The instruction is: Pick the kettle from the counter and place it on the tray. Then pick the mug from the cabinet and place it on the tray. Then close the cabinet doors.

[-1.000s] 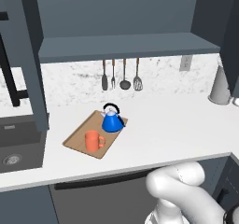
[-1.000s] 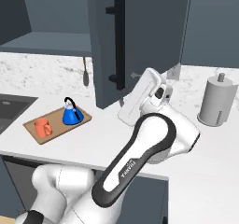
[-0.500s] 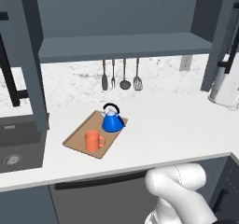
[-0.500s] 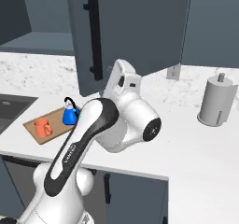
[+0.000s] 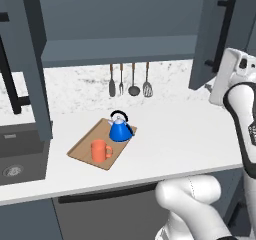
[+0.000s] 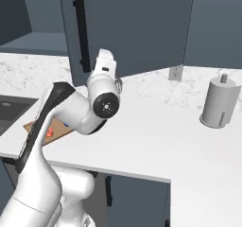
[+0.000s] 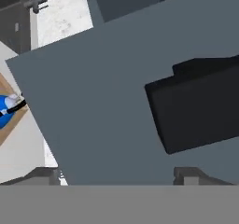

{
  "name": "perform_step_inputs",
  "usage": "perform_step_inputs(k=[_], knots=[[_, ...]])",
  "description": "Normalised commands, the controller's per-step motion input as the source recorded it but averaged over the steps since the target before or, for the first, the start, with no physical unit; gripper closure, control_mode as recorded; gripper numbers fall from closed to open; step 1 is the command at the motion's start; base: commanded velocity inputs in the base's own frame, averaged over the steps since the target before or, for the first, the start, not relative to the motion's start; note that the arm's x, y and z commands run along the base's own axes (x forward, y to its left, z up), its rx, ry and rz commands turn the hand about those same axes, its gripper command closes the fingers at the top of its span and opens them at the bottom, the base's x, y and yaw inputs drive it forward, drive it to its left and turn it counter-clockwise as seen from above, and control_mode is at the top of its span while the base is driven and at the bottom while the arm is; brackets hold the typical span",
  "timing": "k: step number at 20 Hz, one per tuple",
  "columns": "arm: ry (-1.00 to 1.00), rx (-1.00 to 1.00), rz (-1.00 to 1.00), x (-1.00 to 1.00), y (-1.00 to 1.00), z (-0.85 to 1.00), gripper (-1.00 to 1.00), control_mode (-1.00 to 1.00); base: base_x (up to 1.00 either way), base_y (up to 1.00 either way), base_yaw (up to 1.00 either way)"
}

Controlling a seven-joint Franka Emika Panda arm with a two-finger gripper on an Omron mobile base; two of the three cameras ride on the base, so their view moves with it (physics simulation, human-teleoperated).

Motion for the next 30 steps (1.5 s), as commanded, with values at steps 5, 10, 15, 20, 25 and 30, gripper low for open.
perform_step_inputs(k=[5, 10, 15, 20, 25, 30], knots=[[0.17, -0.11, -0.14, 0.76, 0.01, 0.03, -1.00, -1.00, 0.00, 0.00, 0.00], [0.14, -0.08, -0.10, 0.75, -0.03, 0.00, -1.00, -1.00, 0.00, 0.00, 0.00], [0.11, -0.05, -0.10, 0.70, -0.12, 0.00, -1.00, -1.00, 0.00, 0.00, 0.00], [0.05, -0.01, -0.09, 0.72, -0.12, -0.13, -1.00, -1.00, 0.00, 0.00, 0.00], [0.01, 0.00, -0.08, 0.70, -0.14, -0.25, -1.00, -1.00, 0.00, 0.00, 0.00], [0.00, 0.00, -0.05, 0.68, -0.17, -0.34, -1.00, -1.00, 0.00, 0.00, 0.00]])
